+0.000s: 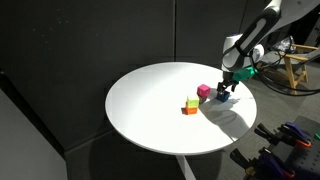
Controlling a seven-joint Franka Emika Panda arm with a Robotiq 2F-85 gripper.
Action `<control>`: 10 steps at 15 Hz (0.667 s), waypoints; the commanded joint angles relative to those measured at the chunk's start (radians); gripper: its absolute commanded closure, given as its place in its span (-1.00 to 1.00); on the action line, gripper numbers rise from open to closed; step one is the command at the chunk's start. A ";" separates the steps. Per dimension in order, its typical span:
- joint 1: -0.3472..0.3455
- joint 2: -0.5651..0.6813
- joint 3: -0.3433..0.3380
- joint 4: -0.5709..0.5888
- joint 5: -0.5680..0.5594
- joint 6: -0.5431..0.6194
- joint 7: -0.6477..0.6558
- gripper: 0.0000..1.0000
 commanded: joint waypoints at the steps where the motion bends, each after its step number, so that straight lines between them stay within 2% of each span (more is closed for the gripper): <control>1: -0.019 0.022 0.010 0.021 0.008 0.001 -0.023 -0.45; 5: -0.012 0.023 0.003 0.025 0.004 -0.010 -0.007 0.19; 6: -0.011 0.019 0.002 0.025 0.004 -0.014 -0.004 0.27; 10: 0.008 -0.003 -0.013 0.013 -0.010 -0.024 0.026 0.31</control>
